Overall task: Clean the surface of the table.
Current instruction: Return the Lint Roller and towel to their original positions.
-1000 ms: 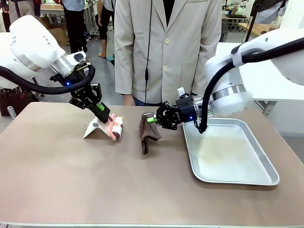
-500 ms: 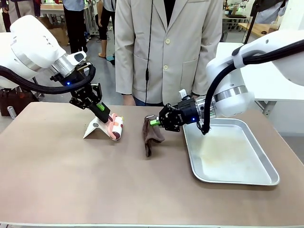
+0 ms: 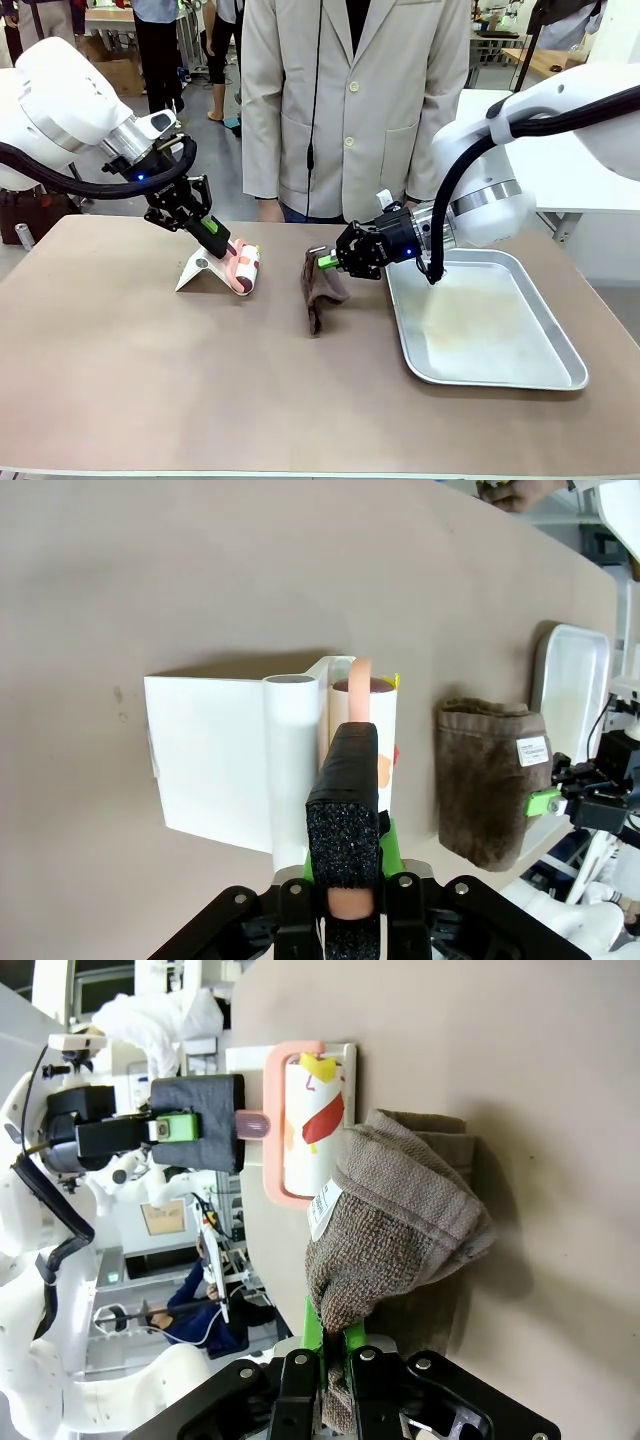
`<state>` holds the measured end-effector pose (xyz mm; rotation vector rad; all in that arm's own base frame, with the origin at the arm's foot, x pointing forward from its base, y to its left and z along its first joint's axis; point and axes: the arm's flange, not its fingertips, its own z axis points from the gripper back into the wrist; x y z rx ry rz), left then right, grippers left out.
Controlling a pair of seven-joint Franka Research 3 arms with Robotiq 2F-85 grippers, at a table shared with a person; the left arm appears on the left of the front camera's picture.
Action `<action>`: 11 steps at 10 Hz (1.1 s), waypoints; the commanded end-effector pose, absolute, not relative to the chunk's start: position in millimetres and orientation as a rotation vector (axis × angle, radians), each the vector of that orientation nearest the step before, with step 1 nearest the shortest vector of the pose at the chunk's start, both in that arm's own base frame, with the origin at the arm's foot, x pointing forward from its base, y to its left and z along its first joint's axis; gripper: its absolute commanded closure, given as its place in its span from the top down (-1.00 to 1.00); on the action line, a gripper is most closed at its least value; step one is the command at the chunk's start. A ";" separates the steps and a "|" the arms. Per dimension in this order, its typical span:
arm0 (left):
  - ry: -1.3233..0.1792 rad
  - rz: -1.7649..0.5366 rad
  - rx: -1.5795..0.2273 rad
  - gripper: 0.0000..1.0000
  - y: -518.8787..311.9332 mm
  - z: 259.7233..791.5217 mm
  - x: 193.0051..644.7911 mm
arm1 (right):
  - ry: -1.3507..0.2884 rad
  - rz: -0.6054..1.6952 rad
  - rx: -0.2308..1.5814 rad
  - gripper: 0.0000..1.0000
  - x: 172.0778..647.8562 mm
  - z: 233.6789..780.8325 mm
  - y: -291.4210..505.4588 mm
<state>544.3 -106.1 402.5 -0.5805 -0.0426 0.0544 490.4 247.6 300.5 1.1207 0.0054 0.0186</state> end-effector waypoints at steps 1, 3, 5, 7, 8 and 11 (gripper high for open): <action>-0.056 0.058 -0.589 -0.54 -90.9 378.9 549.3 | 0.028 -0.007 1.079 -0.81 493.2 306.3 252.5; -0.058 0.036 -0.613 -0.54 -83.5 373.9 548.7 | 0.039 -0.038 0.974 -0.81 492.2 310.6 251.0; -0.056 0.018 -0.625 -0.54 -79.8 368.3 548.7 | 0.045 -0.087 0.863 -0.81 492.9 315.7 249.6; -0.066 -0.002 -0.627 -0.54 -76.7 365.9 546.8 | 0.041 -0.109 0.831 -0.81 493.5 318.6 249.2; -0.075 -0.005 -0.627 -0.54 -75.9 365.9 545.8 | 0.040 -0.112 0.826 -0.81 493.7 319.3 249.1; -0.108 -0.016 -0.623 -0.54 -75.5 365.1 538.2 | 0.032 -0.123 0.796 -0.81 493.7 320.8 248.5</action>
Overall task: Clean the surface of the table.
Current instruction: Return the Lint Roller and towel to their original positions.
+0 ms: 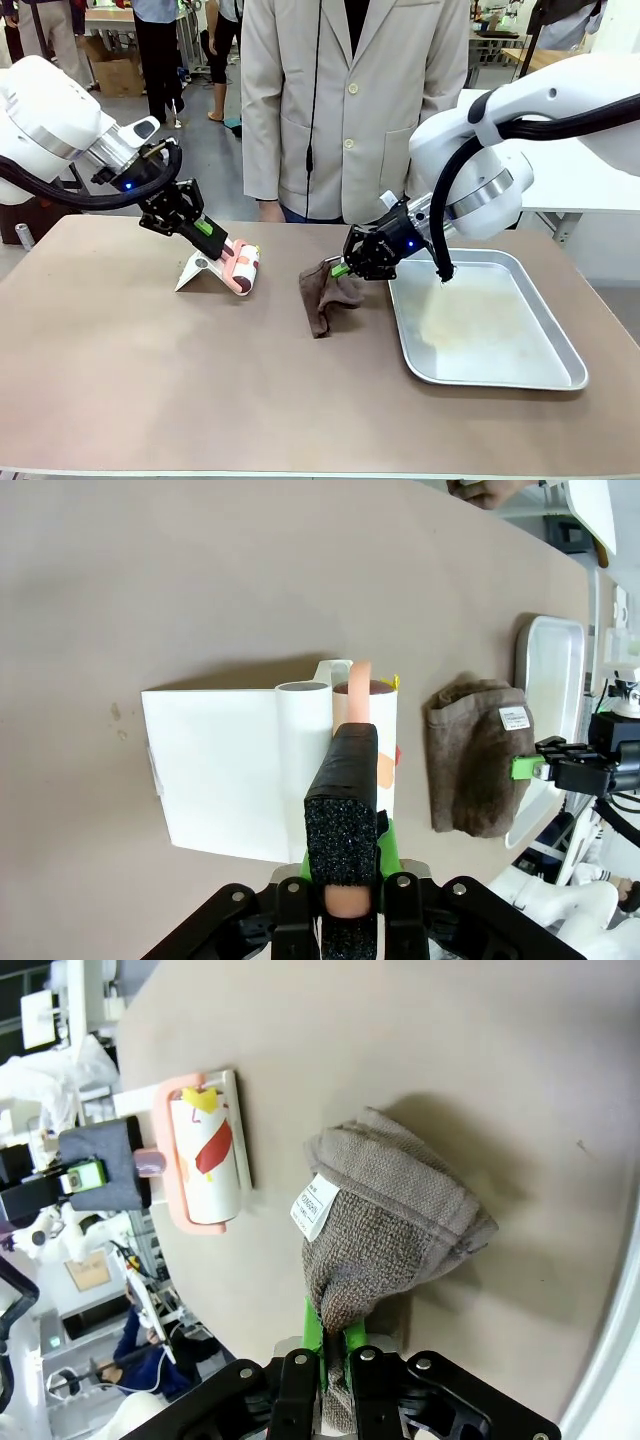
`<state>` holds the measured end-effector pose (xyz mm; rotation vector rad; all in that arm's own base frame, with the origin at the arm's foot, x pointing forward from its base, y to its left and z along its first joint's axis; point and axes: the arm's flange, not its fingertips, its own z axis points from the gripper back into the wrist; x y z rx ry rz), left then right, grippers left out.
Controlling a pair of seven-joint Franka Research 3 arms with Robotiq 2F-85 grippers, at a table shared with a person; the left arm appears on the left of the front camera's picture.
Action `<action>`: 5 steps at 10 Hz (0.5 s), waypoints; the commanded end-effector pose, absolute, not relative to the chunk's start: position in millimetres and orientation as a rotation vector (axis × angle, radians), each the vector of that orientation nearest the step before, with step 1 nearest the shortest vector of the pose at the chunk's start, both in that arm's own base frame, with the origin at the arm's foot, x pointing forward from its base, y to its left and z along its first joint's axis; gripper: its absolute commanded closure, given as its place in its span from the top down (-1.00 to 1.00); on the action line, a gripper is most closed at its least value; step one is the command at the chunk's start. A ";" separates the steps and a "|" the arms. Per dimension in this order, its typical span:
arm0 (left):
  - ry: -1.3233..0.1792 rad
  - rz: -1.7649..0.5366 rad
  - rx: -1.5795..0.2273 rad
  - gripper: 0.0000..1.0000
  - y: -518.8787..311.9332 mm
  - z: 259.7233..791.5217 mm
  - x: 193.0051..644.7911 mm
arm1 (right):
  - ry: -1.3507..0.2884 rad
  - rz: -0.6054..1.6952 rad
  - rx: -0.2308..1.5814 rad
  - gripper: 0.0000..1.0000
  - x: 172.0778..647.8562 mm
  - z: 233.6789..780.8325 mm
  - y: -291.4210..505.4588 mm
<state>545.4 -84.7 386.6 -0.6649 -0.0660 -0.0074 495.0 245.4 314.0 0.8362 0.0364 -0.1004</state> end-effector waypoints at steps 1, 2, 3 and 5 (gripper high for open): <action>-0.108 -0.018 -0.621 -0.54 -74.9 365.0 537.7 | 0.031 -0.115 0.787 -0.81 493.0 321.7 248.9; -0.102 -0.018 -0.621 -0.34 -75.2 364.8 537.6 | 0.038 -0.113 0.777 -0.55 492.9 321.9 248.8; -0.101 -0.017 -0.627 0.60 -75.2 364.4 537.0 | 0.048 -0.107 0.762 0.09 492.3 321.5 248.4; -0.102 -0.018 -0.620 1.00 -73.7 365.7 536.1 | 0.055 -0.098 0.757 1.00 491.6 322.1 247.9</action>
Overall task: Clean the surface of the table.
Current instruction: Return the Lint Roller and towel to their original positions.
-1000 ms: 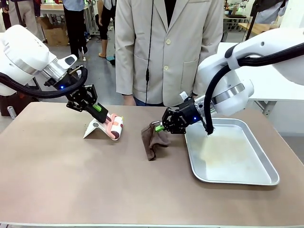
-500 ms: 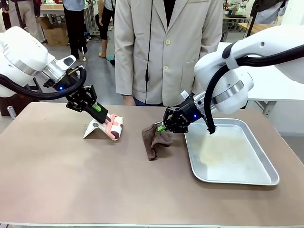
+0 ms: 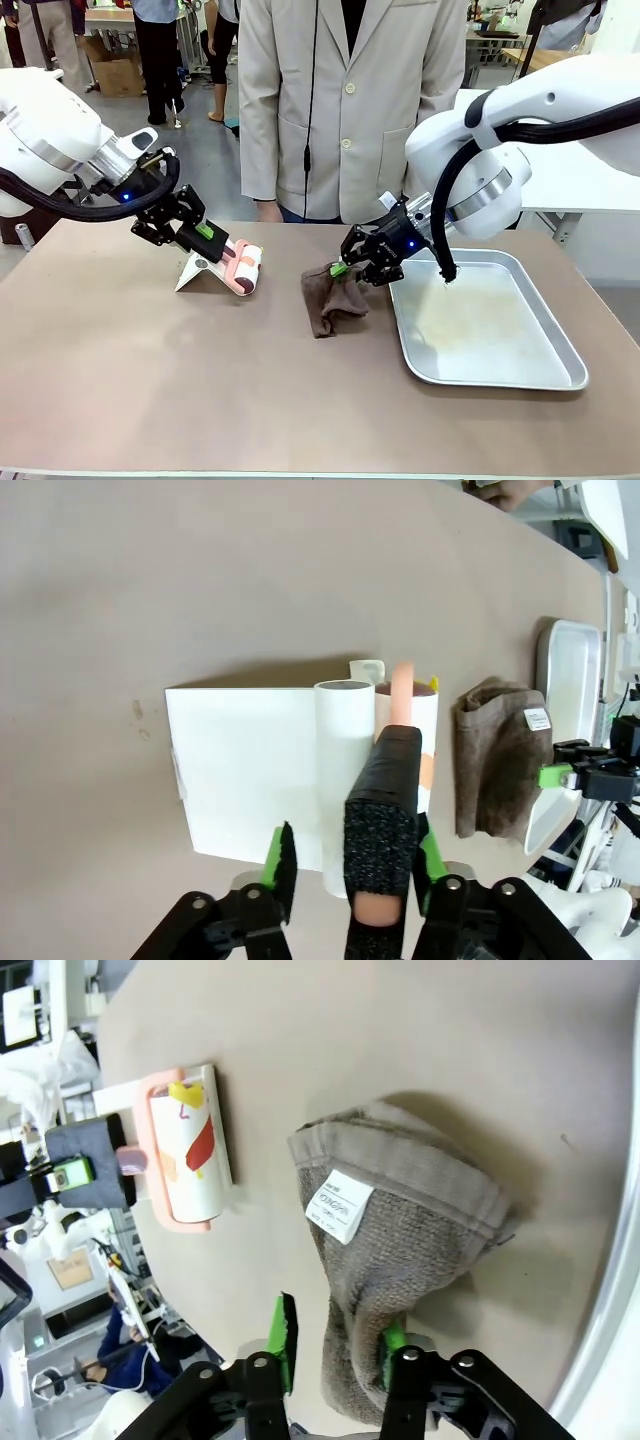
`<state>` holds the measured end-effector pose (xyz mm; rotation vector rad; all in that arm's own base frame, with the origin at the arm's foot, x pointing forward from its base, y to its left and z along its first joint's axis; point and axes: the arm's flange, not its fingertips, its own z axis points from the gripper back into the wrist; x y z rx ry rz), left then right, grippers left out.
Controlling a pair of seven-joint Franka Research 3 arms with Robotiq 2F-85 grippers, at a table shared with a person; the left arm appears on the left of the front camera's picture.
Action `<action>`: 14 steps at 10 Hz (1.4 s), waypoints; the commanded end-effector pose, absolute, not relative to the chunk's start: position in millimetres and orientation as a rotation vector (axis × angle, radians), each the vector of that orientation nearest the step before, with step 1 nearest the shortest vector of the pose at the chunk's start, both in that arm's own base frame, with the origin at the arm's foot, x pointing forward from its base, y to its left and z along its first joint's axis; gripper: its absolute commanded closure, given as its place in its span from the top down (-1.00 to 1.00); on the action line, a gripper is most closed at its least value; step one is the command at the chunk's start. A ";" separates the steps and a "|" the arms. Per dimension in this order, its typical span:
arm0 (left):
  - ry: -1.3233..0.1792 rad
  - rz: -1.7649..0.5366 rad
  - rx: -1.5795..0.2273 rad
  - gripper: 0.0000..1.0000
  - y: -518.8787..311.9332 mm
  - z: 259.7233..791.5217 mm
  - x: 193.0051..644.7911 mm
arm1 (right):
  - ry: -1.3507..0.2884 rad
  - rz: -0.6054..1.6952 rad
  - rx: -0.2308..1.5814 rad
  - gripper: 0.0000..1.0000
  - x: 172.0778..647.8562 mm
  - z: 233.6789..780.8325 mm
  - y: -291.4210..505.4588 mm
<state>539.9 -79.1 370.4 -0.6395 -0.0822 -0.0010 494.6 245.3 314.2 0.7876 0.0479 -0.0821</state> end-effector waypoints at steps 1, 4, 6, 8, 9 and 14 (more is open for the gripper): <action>-0.106 -0.015 -0.623 1.00 -71.8 367.4 536.0 | 0.051 -0.097 0.754 1.00 491.2 322.0 247.6; -0.130 -0.013 -0.656 1.00 -64.4 375.2 533.2 | 0.031 -0.052 0.685 1.00 488.1 323.2 248.3; -0.163 -0.018 -0.685 1.00 -58.9 384.7 528.1 | -0.001 -0.005 0.595 1.00 484.7 326.6 249.7; -0.195 -0.039 -0.732 1.00 -51.4 397.7 517.7 | -0.055 0.016 0.544 1.00 482.4 334.4 248.1; -0.208 -0.050 -0.748 1.00 -46.8 405.1 510.9 | -0.088 0.019 0.553 1.00 481.8 339.6 245.2; -0.187 -0.137 -0.955 1.00 12.1 442.1 448.4 | -0.075 -0.059 0.853 1.00 460.9 381.7 180.3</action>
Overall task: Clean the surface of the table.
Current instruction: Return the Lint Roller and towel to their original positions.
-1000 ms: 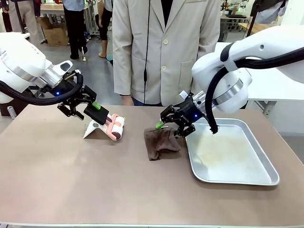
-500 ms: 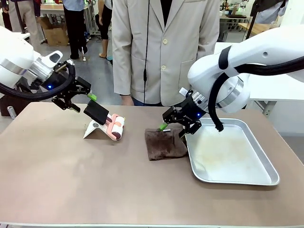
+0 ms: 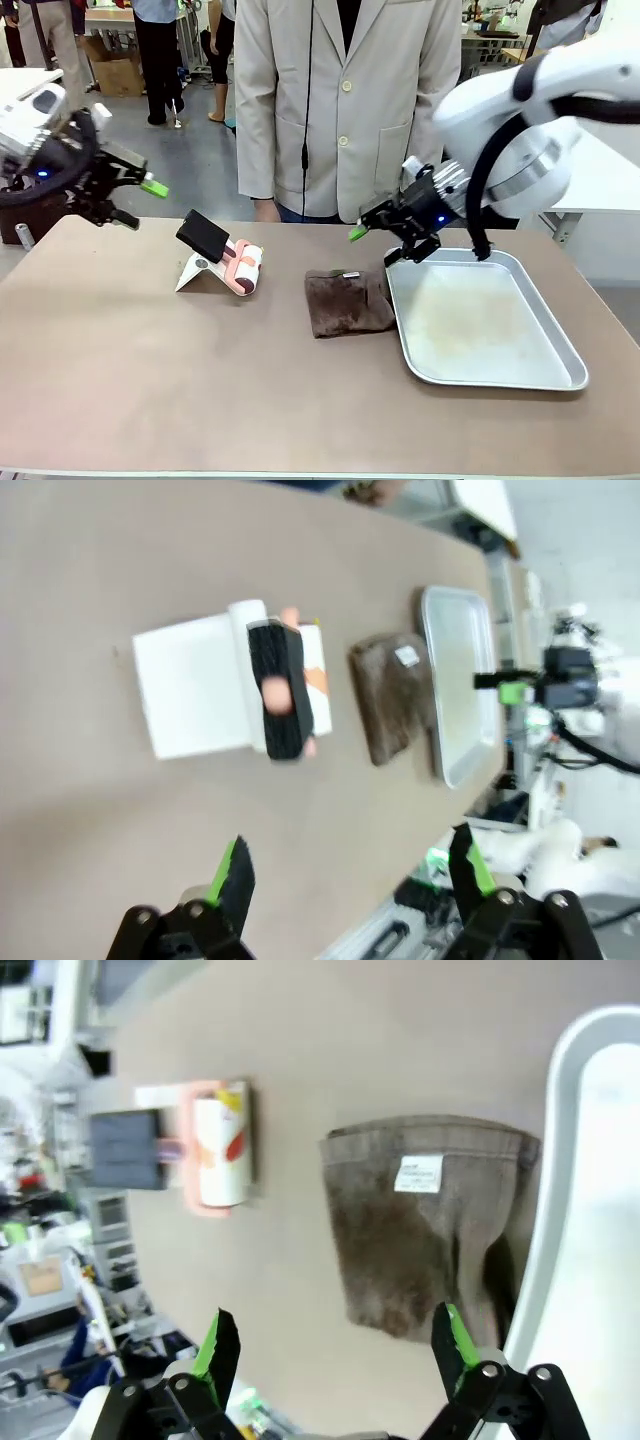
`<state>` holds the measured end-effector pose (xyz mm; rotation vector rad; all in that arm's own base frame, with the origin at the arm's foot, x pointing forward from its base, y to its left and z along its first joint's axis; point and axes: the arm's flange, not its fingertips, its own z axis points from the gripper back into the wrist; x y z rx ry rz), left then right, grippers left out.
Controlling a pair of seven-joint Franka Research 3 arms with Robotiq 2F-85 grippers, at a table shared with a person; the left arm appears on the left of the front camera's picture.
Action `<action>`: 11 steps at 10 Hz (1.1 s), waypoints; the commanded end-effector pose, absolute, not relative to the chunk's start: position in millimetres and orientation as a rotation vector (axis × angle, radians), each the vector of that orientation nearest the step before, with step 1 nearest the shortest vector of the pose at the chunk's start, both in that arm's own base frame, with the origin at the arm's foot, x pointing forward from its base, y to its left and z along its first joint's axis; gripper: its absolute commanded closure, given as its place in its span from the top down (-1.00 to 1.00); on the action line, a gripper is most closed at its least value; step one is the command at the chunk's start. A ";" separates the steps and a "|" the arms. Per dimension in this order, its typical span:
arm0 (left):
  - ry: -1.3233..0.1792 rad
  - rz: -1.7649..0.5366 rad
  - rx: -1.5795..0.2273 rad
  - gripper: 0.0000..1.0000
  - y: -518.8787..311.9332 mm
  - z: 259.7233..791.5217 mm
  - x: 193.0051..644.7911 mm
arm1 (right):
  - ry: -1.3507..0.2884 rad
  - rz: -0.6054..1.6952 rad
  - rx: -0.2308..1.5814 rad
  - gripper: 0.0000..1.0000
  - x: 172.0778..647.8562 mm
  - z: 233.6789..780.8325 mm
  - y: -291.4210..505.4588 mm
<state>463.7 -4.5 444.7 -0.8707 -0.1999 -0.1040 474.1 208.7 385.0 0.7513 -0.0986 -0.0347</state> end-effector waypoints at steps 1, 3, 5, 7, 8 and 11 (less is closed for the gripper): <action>-0.161 -0.160 -1.020 1.00 26.7 442.5 436.2 | -0.057 -0.070 0.959 1.00 454.8 386.3 161.5; -0.132 -0.159 -1.126 1.00 50.9 433.6 413.8 | -0.024 -0.090 1.158 1.00 431.9 390.5 117.8; -0.146 -0.126 -1.185 1.00 66.8 420.2 397.3 | 0.001 -0.101 1.325 1.00 408.0 392.7 75.6; -0.144 -0.065 -1.258 1.00 85.3 404.6 393.9 | 0.005 -0.097 1.410 1.00 390.4 393.3 34.6; -0.130 -0.069 -1.317 1.00 95.0 398.4 394.7 | 0.011 -0.095 1.451 1.00 385.3 390.6 17.2; -0.155 0.010 -1.416 1.00 125.1 385.4 398.4 | 0.003 -0.123 1.541 1.00 381.4 379.5 -8.6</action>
